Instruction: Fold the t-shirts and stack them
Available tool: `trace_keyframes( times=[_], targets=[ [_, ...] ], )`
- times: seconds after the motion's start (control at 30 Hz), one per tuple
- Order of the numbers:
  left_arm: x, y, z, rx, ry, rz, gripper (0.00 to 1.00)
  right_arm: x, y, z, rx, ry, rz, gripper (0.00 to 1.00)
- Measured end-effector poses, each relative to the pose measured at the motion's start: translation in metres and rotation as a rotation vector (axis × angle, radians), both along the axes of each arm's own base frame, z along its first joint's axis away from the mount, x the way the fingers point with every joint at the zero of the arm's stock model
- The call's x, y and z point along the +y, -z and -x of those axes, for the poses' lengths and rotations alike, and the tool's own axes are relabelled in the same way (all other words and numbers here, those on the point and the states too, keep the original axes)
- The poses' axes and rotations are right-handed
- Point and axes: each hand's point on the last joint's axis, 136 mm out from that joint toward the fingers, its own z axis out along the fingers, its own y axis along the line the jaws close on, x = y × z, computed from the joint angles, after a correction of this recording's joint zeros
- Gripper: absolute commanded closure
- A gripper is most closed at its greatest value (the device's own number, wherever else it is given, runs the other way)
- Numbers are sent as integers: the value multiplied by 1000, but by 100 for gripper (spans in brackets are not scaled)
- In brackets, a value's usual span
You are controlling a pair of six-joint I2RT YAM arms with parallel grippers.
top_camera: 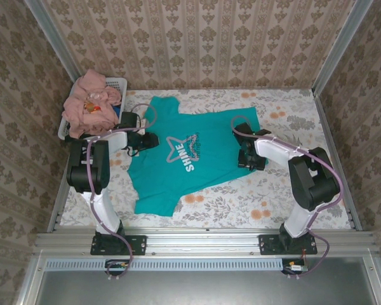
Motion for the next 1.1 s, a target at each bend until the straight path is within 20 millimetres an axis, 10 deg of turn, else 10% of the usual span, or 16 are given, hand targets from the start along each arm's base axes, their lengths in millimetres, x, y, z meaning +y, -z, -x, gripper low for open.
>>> trace_keyframes(
  times=[0.63, 0.97, 1.1],
  targets=[
    [1, 0, 0, 2, 0, 12, 58, -4, -26, -2, -67, 1, -13, 97],
    [8, 0, -4, 0, -15, 27, 58, -36, -62, 105, -63, 76, 19, 60],
    [8, 0, -4, -1, -13, 35, 58, -40, -76, 113, -118, 77, -4, 45]
  ],
)
